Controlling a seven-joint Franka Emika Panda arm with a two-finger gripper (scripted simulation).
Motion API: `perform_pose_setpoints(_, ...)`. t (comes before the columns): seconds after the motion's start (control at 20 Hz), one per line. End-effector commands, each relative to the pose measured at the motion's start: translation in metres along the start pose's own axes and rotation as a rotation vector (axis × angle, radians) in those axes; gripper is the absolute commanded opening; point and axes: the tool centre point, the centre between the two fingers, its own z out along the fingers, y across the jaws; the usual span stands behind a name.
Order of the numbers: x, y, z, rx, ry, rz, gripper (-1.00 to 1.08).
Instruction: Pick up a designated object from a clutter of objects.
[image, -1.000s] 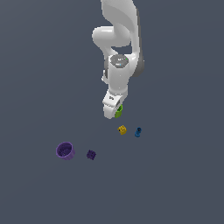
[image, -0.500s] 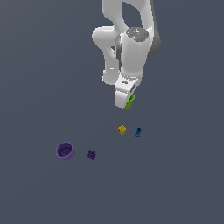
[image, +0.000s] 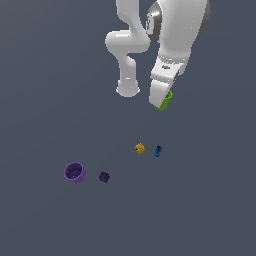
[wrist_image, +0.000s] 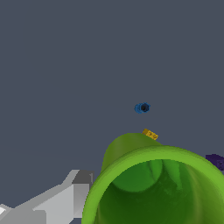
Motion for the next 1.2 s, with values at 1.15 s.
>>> perform_pose_setpoints(1.15, 0.079, -0.024, -0.140, -0.002, 0.000, 0.004, -1.00)
